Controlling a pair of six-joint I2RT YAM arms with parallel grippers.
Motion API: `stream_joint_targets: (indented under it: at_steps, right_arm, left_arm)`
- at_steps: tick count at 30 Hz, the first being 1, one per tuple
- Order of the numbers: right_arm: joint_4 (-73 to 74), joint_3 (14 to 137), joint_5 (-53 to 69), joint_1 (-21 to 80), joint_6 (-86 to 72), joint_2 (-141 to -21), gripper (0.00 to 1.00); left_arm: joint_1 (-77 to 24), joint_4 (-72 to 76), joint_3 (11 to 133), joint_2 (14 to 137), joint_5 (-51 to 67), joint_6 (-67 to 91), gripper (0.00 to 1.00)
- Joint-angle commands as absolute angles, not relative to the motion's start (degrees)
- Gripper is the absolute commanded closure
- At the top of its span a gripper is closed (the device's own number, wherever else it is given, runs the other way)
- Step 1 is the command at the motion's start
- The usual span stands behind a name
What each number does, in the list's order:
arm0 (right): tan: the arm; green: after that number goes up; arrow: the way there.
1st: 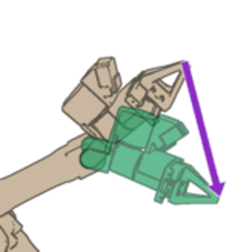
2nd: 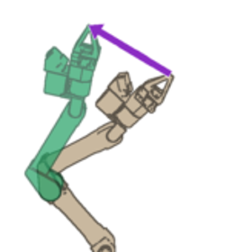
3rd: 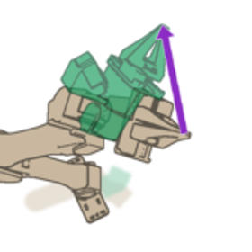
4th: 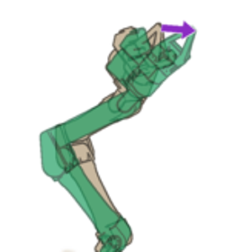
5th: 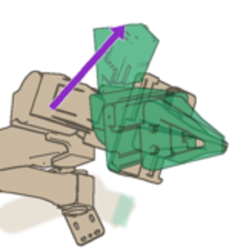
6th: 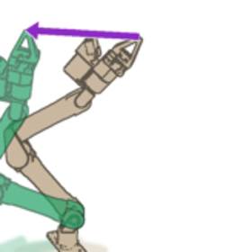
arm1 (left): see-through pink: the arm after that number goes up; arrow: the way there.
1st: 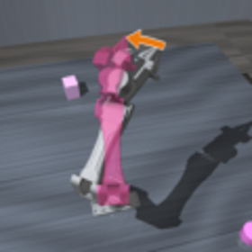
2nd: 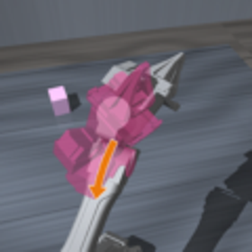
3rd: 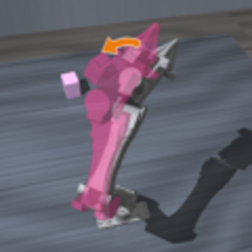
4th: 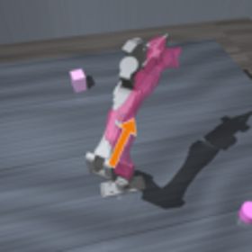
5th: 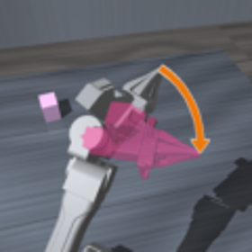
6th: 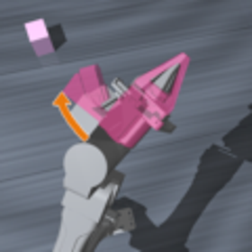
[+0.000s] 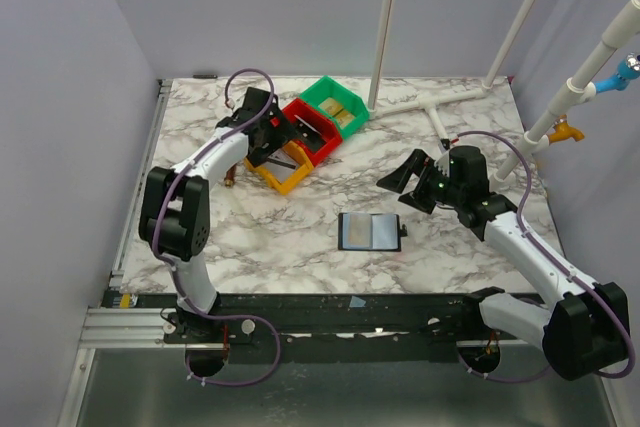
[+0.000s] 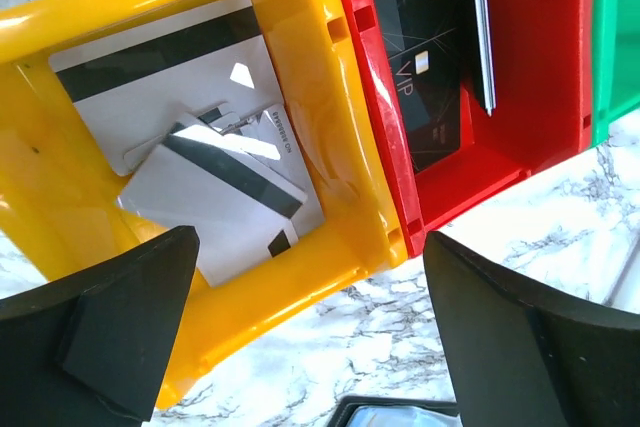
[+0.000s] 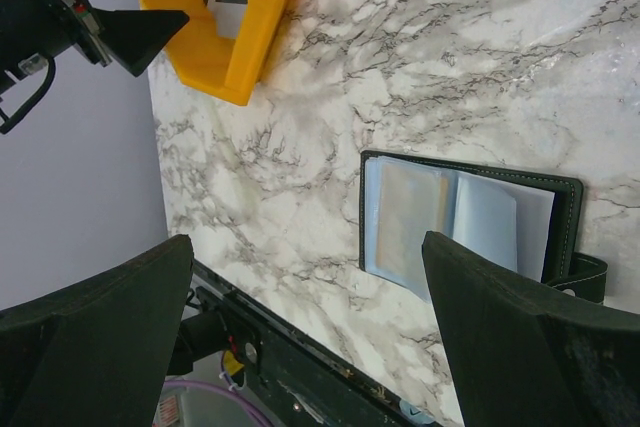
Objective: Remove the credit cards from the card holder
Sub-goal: Place the credit card in the storage box.
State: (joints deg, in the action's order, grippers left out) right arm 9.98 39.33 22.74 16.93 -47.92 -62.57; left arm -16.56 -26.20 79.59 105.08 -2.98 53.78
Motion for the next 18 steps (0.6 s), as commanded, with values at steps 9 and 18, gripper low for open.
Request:
stream_joint_targets:
  at_steps: [9, 18]
  right_arm:
    - [10.68, 40.44, 22.55, 17.22, -46.71, -63.43, 0.00]
    - [10.29, 40.26, 22.57, 17.21, -46.75, -63.96, 0.00]
  left_arm:
    - [-16.26, -24.73, 77.40, 94.66, -0.61, 47.44, 0.01]
    - [-17.06, -24.43, 74.53, 90.22, 3.86, 45.40, 0.02]
